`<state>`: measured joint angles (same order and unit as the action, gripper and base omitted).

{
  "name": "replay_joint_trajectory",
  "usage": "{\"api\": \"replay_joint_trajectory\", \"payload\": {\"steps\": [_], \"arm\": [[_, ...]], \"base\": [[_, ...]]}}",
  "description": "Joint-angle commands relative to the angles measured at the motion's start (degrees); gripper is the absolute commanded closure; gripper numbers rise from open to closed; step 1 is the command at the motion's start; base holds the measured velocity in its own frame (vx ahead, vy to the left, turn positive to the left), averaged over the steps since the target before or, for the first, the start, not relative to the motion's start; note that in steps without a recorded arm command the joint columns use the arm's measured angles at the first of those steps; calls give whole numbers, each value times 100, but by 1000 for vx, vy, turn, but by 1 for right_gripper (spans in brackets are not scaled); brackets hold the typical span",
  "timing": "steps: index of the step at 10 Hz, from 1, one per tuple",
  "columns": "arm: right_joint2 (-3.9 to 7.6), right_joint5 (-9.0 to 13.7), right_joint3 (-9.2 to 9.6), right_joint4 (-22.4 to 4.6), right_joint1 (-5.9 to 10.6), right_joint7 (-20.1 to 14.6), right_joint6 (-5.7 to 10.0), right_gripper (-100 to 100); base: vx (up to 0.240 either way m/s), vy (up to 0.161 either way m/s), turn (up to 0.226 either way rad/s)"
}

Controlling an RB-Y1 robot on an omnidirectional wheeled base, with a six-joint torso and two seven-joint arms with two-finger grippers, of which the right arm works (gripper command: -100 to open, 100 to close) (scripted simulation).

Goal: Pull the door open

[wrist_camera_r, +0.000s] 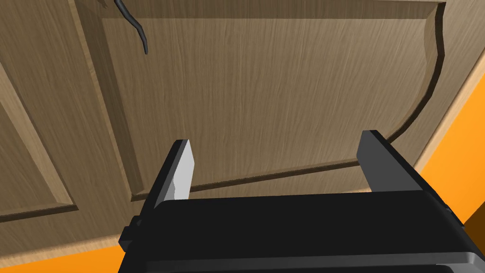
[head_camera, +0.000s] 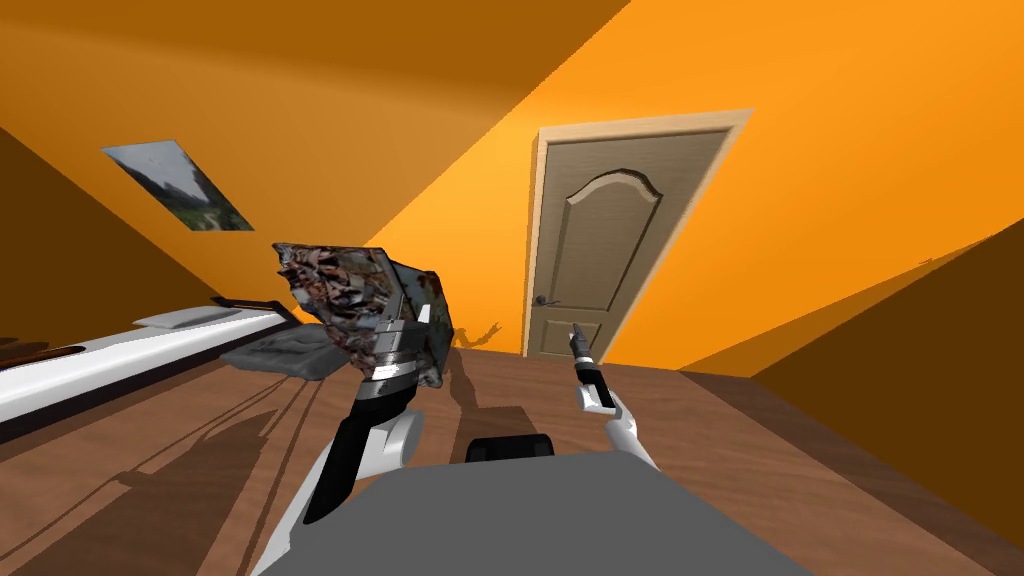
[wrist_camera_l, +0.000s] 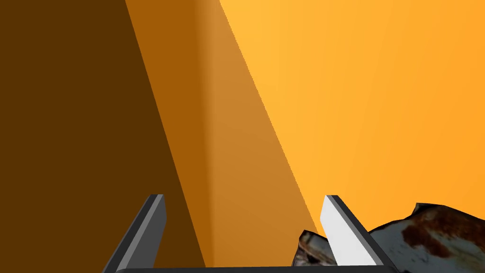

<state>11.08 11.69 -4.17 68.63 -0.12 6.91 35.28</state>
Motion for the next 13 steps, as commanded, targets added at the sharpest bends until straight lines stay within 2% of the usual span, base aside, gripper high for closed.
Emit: {"api": "replay_joint_trajectory", "payload": {"steps": [1,2,7,13], "arm": [[41,86,3,-286,128,9,52,-100],[41,86,3,-319,128,9,52,-100],[146,333,4,-1141,473,40,141,-100],[255,592,5,-2005,836,72,234,-100]], "base": [[100,3,82],[67,-3,24],[91,-1,68],[97,-7,63]]}}
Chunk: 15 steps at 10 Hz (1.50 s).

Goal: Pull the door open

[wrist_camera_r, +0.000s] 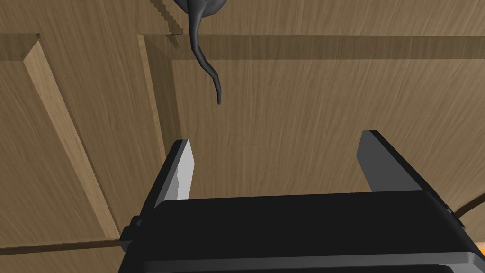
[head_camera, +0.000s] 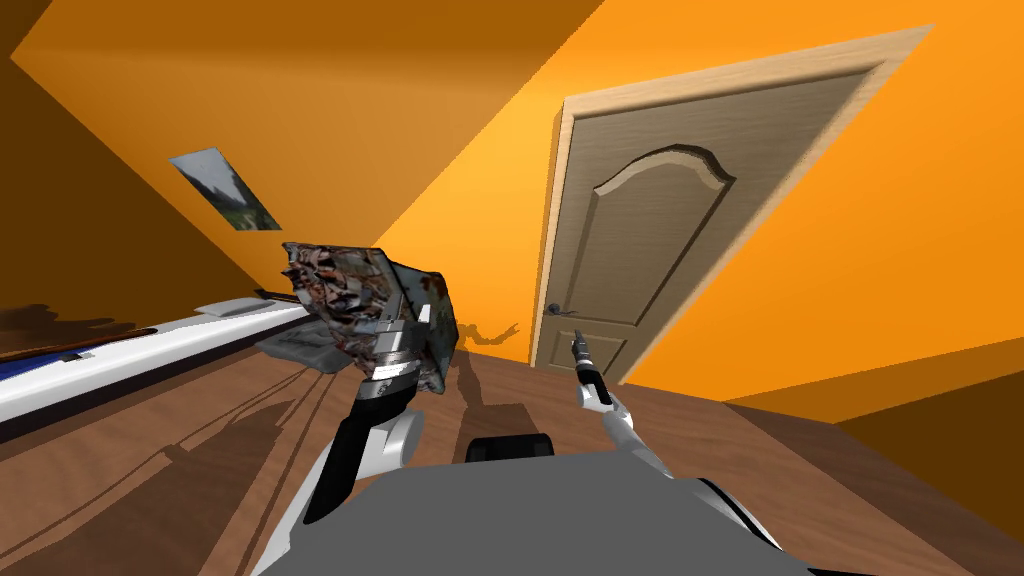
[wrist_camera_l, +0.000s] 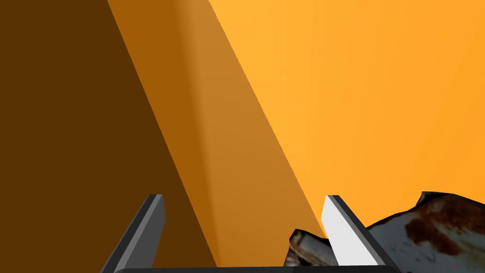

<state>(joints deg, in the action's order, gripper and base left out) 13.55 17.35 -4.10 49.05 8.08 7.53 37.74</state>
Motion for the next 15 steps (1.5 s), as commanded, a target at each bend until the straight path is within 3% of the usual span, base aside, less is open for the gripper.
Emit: {"api": "replay_joint_trajectory", "payload": {"steps": [1,9,11,12,13,15], "arm": [[24,65,-2,-175,70,15,2,-100],[162,402,0,-1299,543,57,124,-100],[182,450,0,-1458,610,63,141,-100],[176,435,-5,-1368,578,68,113,-100],[294,466,-34,-1412,513,-35,146,-100],[410,493,-63,-1449,445,-140,180,-100]], "base": [[86,-11,62],[97,-14,61],[82,-17,34],[31,-6,5],[125,2,138],[179,-27,97]]}}
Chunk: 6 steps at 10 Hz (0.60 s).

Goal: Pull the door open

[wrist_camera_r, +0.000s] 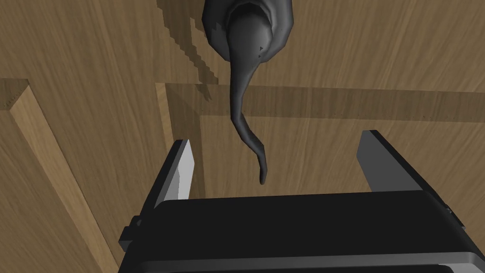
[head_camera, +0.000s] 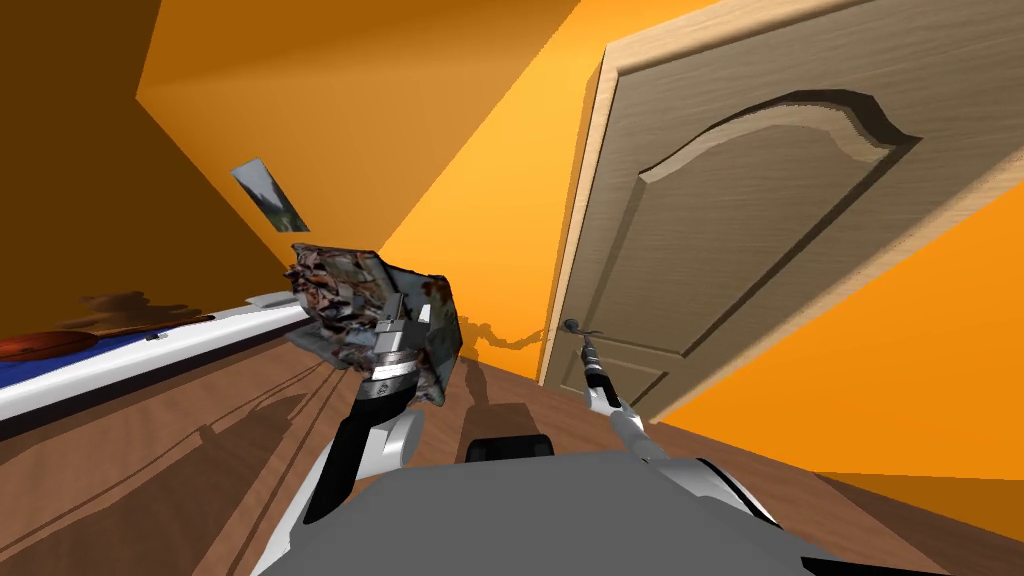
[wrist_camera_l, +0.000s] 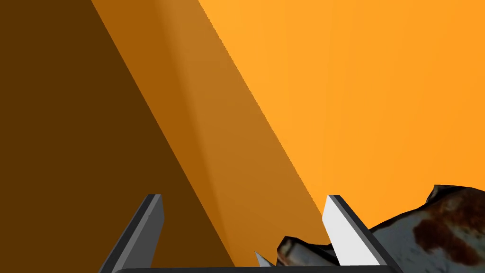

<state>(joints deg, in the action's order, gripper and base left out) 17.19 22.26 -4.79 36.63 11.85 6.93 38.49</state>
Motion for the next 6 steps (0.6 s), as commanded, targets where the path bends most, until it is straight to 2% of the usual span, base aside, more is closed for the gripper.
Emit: {"api": "replay_joint_trajectory", "payload": {"steps": [1,3,4,5,6], "arm": [[47,2,7,-207,68,-80,106,-100],[262,52,-47,-275,-58,-273,169,-100],[262,52,-47,-275,-58,-273,169,-100],[405,85,-83,-320,-142,-402,212,-100],[452,96,-94,-335,-170,-444,226,-100]], "base": [[124,-9,42],[177,-22,118],[164,-18,75],[171,-4,141],[196,-9,135]]}}
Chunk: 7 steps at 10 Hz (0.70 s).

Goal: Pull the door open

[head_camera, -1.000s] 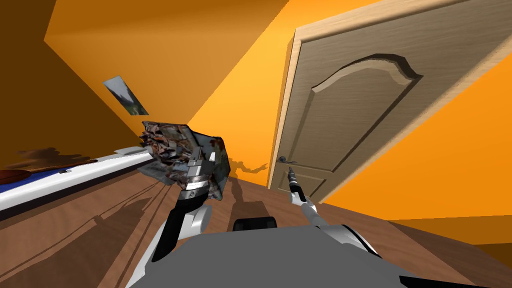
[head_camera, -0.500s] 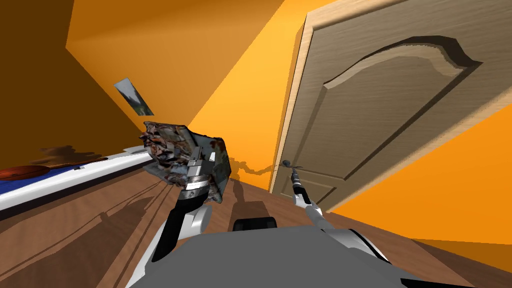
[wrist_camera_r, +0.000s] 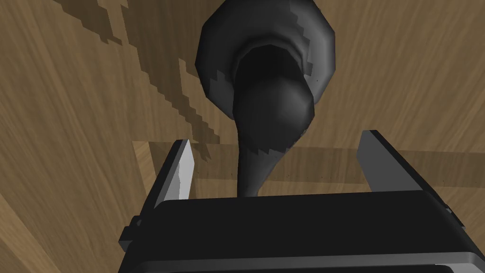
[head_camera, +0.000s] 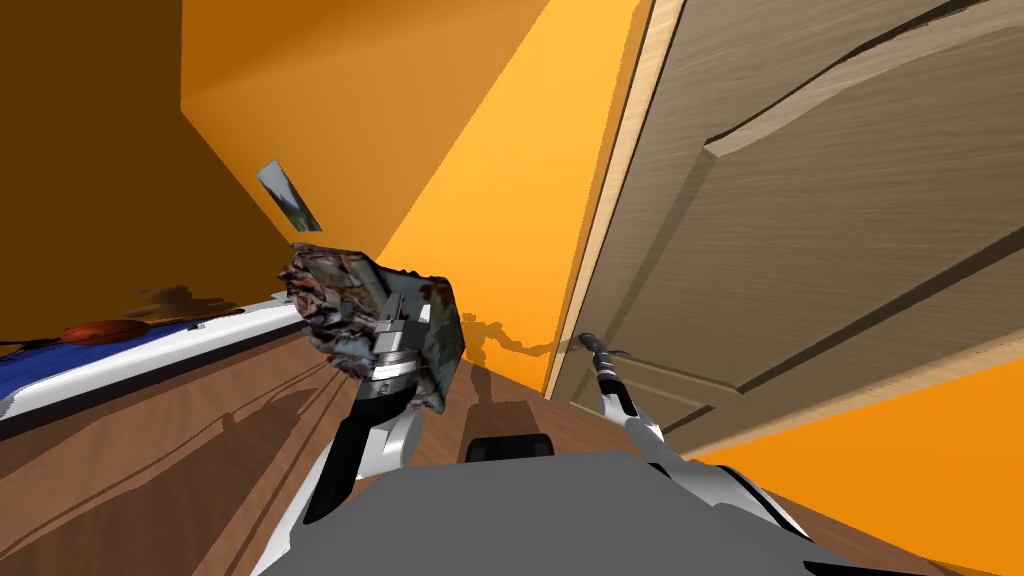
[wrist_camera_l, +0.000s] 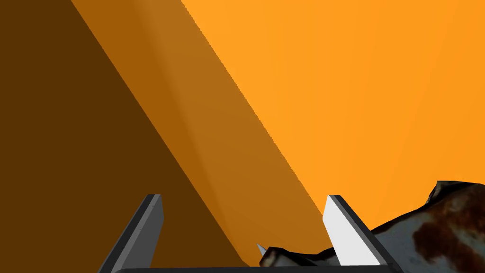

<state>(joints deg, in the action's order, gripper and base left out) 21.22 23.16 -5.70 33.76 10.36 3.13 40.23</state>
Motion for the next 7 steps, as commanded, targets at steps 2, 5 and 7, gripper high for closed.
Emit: {"api": "replay_joint_trajectory", "payload": {"steps": [2,5,7], "arm": [[0,0,0,0,0,0,0,100],[0,0,0,0,0,0,0,100],[0,0,0,0,0,0,0,100]], "base": [[36,-3,2],[-24,2,3],[-4,1,0]]}}
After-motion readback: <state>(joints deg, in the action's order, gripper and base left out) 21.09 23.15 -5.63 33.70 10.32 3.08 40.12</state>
